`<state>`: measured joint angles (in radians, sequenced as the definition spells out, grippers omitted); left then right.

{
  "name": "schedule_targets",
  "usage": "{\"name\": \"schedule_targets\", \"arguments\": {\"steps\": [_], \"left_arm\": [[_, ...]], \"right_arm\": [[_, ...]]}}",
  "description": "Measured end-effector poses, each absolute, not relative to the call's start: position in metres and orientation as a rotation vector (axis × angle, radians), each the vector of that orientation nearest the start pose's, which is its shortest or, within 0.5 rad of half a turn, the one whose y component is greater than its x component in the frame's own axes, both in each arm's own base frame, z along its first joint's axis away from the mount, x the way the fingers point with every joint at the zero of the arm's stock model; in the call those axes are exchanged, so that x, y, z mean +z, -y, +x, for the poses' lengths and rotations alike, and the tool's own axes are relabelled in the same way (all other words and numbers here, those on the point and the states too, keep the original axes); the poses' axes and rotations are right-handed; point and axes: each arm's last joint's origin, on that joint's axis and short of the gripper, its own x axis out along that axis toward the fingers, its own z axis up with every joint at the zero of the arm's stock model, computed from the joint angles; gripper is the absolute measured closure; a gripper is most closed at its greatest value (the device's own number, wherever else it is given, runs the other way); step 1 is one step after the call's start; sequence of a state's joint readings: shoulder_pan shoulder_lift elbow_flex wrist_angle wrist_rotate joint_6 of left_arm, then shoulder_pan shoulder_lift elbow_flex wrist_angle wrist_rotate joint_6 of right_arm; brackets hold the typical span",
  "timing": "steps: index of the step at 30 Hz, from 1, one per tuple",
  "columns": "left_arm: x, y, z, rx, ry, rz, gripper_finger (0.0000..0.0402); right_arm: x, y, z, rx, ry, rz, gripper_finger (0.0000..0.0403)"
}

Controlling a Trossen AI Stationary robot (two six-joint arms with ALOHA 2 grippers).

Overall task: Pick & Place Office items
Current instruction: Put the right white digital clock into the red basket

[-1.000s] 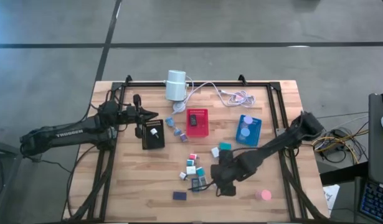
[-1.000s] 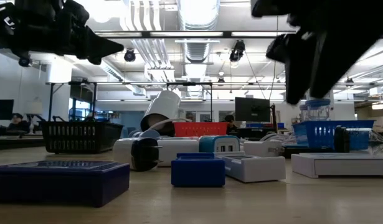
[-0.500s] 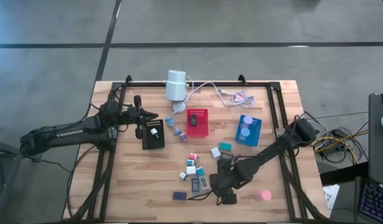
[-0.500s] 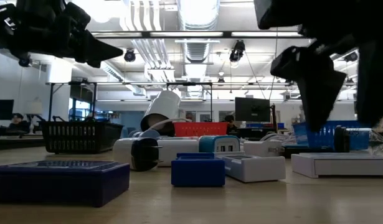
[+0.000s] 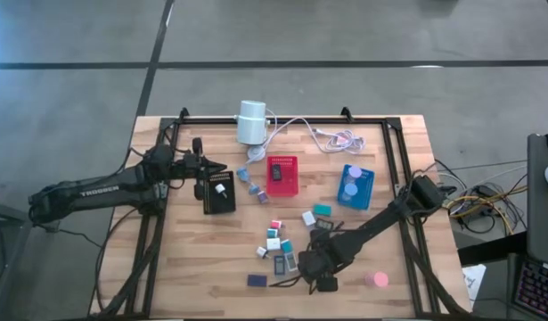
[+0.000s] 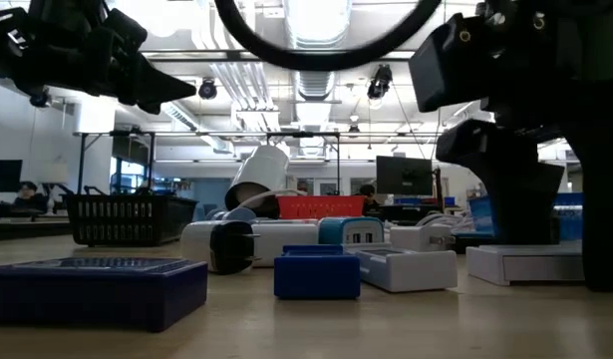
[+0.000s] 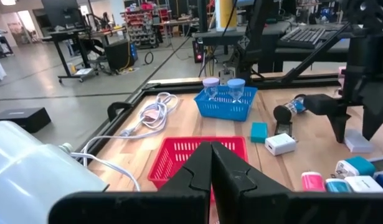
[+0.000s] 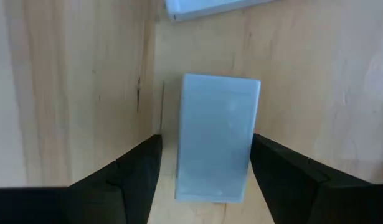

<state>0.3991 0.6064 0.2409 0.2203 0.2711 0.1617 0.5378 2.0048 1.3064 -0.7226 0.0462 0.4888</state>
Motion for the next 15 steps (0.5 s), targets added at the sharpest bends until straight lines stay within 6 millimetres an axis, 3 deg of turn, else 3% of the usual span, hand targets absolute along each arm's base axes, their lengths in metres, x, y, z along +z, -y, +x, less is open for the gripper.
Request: {"name": "schedule_targets", "arguments": {"steps": [6, 9, 15], "left_arm": [[0.209, -0.05, 0.139, 0.116, -0.146, 0.112, 0.0392], [0.209, -0.05, 0.139, 0.116, -0.145, 0.112, 0.0392], [0.209, -0.05, 0.139, 0.116, -0.147, 0.111, 0.0392]], "right_arm": [[0.14, -0.187, 0.321, 0.101, -1.416, -0.013, 0.0259], [0.147, -0.182, 0.32, 0.107, -1.4, -0.025, 0.026], [0.186, -0.177, 0.319, 0.132, -1.223, -0.099, 0.026]]}}
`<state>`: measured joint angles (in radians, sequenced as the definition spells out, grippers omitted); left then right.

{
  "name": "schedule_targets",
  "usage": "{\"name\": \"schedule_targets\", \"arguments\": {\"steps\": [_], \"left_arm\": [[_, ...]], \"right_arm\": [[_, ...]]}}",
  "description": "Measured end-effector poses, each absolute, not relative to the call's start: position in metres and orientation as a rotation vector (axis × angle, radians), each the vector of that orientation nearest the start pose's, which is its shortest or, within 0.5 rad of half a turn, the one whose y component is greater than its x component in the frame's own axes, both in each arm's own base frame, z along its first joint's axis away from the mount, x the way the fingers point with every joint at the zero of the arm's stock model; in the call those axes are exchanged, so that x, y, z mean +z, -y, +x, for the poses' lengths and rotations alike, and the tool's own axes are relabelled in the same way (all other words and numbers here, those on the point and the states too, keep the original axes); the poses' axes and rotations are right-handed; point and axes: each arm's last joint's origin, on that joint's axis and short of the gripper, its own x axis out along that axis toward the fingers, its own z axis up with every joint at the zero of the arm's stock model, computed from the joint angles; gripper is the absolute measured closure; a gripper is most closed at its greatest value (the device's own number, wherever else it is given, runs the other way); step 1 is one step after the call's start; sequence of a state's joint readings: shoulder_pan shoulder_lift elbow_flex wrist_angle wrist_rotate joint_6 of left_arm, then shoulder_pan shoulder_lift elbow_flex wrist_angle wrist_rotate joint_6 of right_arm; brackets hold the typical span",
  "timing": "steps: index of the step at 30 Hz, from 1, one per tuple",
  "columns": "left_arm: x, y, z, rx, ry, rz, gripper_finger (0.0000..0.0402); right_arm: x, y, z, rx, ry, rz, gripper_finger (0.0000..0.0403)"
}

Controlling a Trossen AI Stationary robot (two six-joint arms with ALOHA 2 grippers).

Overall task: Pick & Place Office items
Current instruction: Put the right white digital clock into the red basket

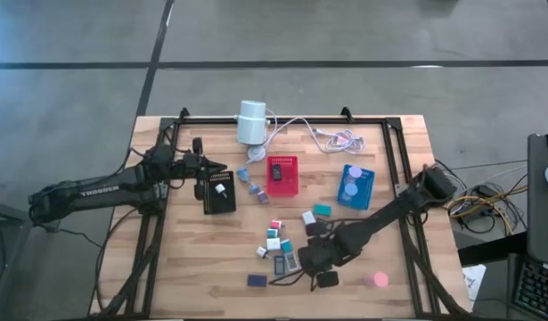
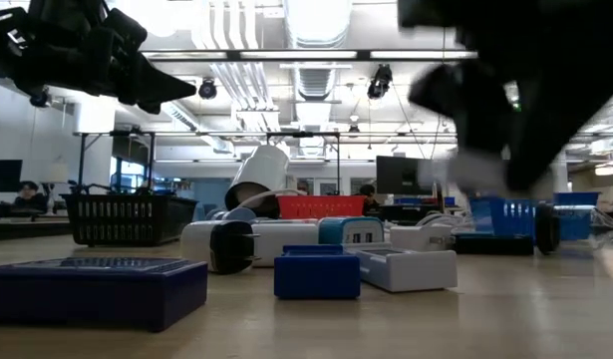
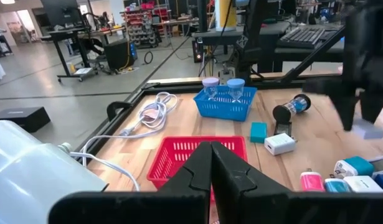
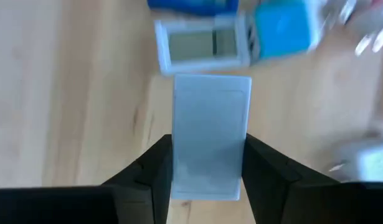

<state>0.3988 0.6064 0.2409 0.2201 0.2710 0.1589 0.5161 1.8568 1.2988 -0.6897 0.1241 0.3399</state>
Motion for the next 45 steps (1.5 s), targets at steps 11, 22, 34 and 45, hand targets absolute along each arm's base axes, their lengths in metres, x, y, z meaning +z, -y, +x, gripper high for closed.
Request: {"name": "schedule_targets", "arguments": {"steps": [11, 22, 34, 45], "left_arm": [[0.208, -0.05, 0.139, 0.115, -0.152, 0.106, 0.0392], [0.204, -0.05, 0.139, 0.094, -0.188, 0.118, 0.0392], [0.205, -0.049, 0.139, 0.087, -0.186, 0.153, 0.0392], [0.236, -0.049, 0.142, 0.052, -0.091, 0.084, 0.0397]], "right_arm": [[0.294, -0.107, 0.279, 0.077, -0.565, -0.099, 0.026], [0.285, -0.03, 0.184, -0.015, 0.033, 0.056, 0.026], [0.228, -0.001, 0.138, -0.056, 0.126, 0.028, 0.026], [0.194, -0.001, 0.125, -0.056, 0.272, -0.009, 0.026]]}}
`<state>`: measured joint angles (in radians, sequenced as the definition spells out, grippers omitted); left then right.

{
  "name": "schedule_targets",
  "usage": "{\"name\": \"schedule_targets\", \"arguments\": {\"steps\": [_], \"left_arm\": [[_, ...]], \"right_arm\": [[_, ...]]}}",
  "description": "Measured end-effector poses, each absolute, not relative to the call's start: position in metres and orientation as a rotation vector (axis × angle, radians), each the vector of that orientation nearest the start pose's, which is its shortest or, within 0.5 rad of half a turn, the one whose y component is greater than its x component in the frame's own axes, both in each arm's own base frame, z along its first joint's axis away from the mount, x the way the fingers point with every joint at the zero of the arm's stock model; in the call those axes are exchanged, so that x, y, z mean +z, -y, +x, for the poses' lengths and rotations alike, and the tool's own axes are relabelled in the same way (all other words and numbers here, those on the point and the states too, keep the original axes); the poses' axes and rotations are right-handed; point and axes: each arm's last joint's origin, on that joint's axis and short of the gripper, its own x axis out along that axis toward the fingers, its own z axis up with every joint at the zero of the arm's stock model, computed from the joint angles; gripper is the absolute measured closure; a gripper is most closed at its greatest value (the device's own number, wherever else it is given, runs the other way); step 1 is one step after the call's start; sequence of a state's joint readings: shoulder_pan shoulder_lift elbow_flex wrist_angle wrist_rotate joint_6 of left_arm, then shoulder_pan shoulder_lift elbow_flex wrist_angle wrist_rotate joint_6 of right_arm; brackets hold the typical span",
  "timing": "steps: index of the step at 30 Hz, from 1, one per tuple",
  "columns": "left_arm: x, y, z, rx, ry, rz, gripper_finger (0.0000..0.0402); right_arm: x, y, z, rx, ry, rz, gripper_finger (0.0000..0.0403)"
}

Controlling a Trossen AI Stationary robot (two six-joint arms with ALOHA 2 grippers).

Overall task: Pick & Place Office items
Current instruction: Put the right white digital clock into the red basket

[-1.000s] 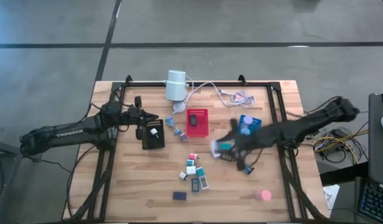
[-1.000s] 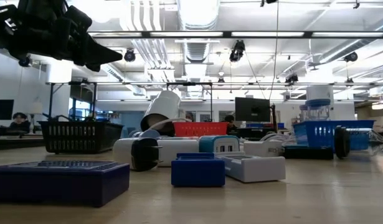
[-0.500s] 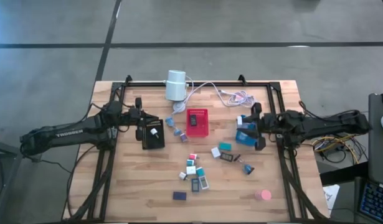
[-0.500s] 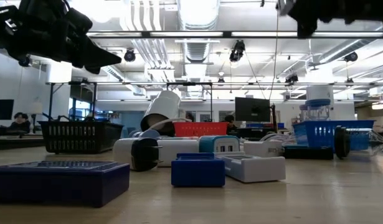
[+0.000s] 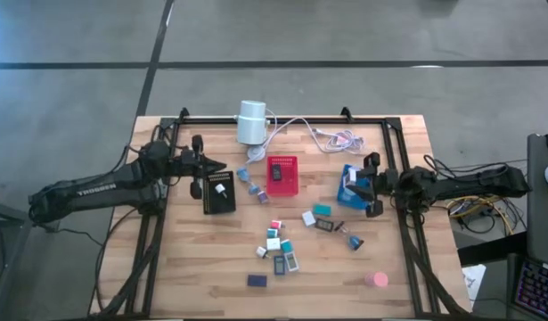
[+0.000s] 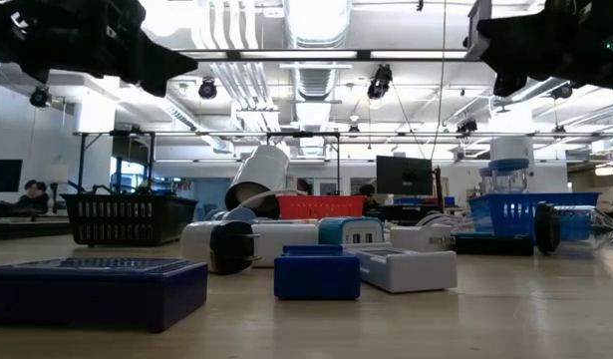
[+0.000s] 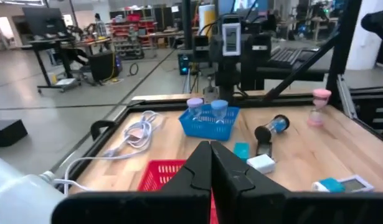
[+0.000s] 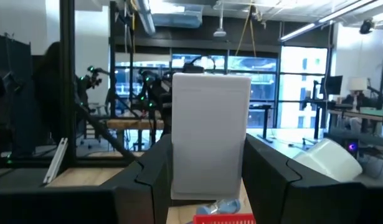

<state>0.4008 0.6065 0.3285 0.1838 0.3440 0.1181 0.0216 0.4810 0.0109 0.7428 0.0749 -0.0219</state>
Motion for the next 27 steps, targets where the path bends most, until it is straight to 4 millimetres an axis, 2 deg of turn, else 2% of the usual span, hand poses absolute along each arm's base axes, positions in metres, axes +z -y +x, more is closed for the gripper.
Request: {"name": "schedule_targets", "arguments": {"steps": [4, 11, 23, 27], "left_arm": [[0.247, -0.05, 0.142, 0.079, -0.024, 0.11, 0.0397], [0.233, -0.049, 0.141, 0.05, -0.139, 0.063, 0.0397], [0.236, -0.049, 0.141, 0.052, -0.108, 0.097, 0.0396], [0.236, -0.049, 0.141, 0.052, -0.108, 0.097, 0.0396]], "right_arm": [[0.193, 0.0, 0.125, -0.057, 0.264, -0.01, 0.026], [0.19, -0.001, 0.126, -0.052, 0.235, -0.016, 0.026], [0.187, 0.0, 0.127, -0.056, 0.205, 0.019, 0.026], [0.195, 0.001, 0.128, -0.102, 0.209, 0.035, 0.026]]}}
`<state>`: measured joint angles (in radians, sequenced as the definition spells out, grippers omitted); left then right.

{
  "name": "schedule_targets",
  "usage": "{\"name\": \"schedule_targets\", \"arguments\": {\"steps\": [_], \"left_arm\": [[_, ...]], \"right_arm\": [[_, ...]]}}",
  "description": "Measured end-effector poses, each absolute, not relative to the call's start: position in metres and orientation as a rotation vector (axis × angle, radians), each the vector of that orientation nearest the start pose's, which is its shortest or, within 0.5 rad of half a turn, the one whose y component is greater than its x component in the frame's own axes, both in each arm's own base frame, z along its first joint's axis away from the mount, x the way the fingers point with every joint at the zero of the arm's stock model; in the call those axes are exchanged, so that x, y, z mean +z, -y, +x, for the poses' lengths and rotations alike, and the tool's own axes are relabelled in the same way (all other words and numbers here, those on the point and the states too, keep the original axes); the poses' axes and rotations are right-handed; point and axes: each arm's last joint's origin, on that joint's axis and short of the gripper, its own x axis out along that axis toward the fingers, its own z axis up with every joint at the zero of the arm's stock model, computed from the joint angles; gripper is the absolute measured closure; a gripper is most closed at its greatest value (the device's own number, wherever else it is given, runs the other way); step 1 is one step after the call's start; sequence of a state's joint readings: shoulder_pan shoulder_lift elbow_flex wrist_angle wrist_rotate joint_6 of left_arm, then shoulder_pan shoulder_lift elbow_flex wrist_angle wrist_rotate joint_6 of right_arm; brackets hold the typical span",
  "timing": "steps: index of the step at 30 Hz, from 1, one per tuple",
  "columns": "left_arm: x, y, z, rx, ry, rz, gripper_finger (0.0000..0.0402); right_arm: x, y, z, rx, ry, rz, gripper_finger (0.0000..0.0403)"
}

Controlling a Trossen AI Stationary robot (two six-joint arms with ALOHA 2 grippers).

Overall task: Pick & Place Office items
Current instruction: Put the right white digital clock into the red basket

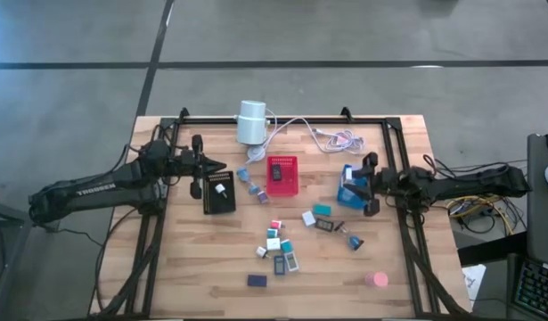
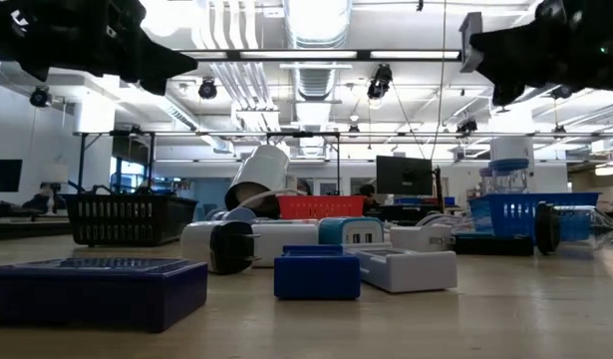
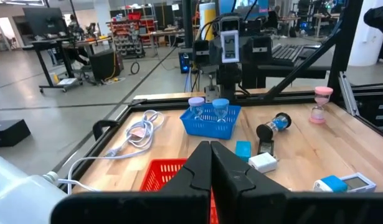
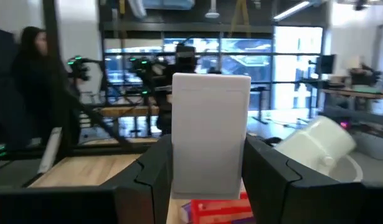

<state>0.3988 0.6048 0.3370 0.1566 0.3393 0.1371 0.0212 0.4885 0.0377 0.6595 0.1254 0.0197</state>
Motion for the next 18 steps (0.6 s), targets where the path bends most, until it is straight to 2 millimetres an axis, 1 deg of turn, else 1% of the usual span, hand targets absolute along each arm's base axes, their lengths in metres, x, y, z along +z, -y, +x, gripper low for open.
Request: {"name": "schedule_targets", "arguments": {"steps": [2, 4, 9, 12, 14, 16, 18], "left_arm": [[0.236, -0.049, 0.141, 0.052, -0.108, 0.097, 0.0396], [0.236, -0.049, 0.141, 0.052, -0.108, 0.096, 0.0396], [0.236, -0.049, 0.141, 0.055, -0.107, 0.097, 0.0396], [0.236, -0.049, 0.141, 0.055, -0.108, 0.097, 0.0396], [0.236, -0.049, 0.141, 0.055, -0.108, 0.096, 0.0396], [0.236, -0.049, 0.141, 0.054, -0.108, 0.096, 0.0396], [0.236, -0.049, 0.141, 0.054, -0.108, 0.096, 0.0396]], "right_arm": [[0.205, 0.002, 0.132, -0.124, 0.175, 0.037, 0.026], [0.221, 0.002, 0.138, -0.149, 0.108, 0.047, 0.026], [0.259, 0.006, 0.16, -0.293, -0.141, 0.036, 0.026], [0.282, 0.008, 0.18, -0.342, -0.268, 0.012, 0.026], [0.294, 0.01, 0.197, -0.356, -0.349, -0.002, 0.026], [0.3, 0.015, 0.215, -0.377, -0.438, -0.024, 0.026], [0.303, 0.022, 0.233, -0.394, -0.545, -0.061, 0.026]]}}
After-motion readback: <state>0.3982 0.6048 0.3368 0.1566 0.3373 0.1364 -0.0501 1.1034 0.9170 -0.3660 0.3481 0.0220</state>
